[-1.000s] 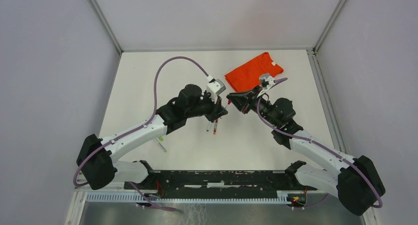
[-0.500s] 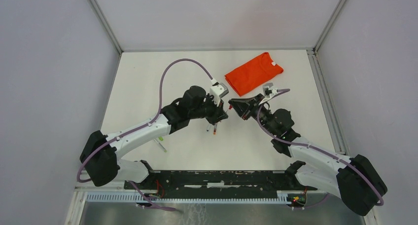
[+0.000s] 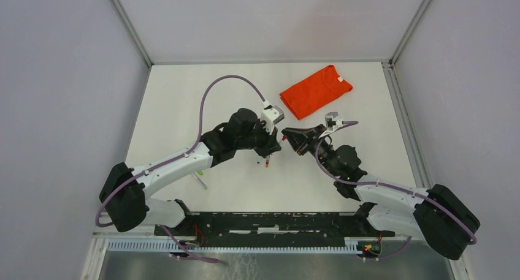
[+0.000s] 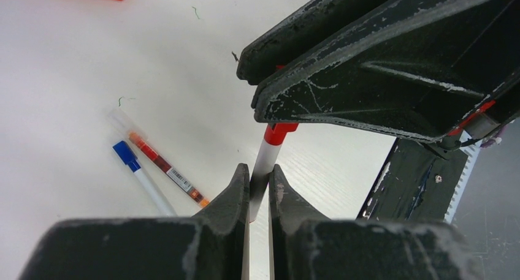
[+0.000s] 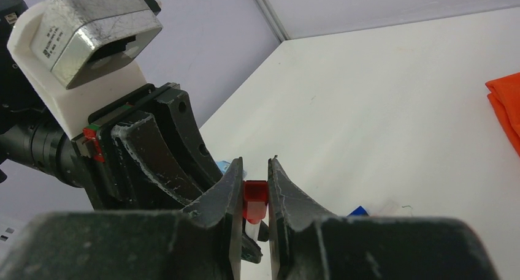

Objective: Insert the pens into the pen caps
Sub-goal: Insert the pen cap onto the pen.

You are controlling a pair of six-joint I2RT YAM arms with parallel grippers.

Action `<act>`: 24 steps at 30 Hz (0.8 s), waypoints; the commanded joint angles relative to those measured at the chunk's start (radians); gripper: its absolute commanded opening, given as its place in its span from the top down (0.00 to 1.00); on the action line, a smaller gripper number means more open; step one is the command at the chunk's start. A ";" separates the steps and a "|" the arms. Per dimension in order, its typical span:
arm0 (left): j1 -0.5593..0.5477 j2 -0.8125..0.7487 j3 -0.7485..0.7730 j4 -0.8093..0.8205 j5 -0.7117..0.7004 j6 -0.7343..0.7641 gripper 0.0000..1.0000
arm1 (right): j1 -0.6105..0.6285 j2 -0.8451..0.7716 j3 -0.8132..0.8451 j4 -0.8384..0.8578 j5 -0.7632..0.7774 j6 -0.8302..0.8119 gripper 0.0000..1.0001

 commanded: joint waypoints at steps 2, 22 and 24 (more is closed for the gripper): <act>0.034 -0.037 0.188 0.602 -0.189 -0.055 0.98 | 0.153 0.096 -0.117 -0.263 -0.266 0.048 1.00; 0.034 -0.142 0.086 0.335 -0.053 -0.008 0.98 | 0.036 -0.240 0.348 -0.641 -0.047 -0.322 0.78; 0.034 -0.155 0.073 0.305 -0.053 -0.006 0.98 | 0.036 -0.266 0.381 -0.628 -0.033 -0.350 0.71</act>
